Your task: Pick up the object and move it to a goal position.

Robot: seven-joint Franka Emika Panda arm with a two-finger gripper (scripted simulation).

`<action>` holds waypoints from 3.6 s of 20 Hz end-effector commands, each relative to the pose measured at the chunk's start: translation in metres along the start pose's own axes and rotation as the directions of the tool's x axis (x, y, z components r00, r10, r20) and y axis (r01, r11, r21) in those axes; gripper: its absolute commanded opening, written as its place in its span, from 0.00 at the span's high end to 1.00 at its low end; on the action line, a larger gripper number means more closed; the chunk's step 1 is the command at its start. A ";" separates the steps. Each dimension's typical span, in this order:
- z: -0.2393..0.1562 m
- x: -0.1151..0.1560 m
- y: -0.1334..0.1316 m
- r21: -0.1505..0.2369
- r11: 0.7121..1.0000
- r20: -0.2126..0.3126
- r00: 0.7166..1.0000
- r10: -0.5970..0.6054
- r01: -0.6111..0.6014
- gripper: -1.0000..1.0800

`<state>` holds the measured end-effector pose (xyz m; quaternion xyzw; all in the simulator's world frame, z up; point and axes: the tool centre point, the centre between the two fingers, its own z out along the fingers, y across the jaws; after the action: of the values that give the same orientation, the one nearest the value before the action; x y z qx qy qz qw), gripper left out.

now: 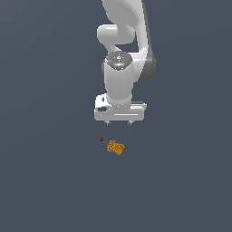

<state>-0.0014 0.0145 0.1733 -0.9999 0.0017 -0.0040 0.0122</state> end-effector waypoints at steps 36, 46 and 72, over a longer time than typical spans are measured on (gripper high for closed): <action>0.029 0.005 0.009 -0.020 0.946 0.030 0.946 -0.322 0.322 0.04; 0.055 0.017 0.022 -0.017 0.828 0.035 0.828 -0.560 0.561 0.04; 0.106 0.035 0.045 -0.003 0.437 0.026 0.437 -0.899 0.900 0.04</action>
<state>0.0337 -0.0280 0.0675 -0.8519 -0.5237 0.0007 -0.0001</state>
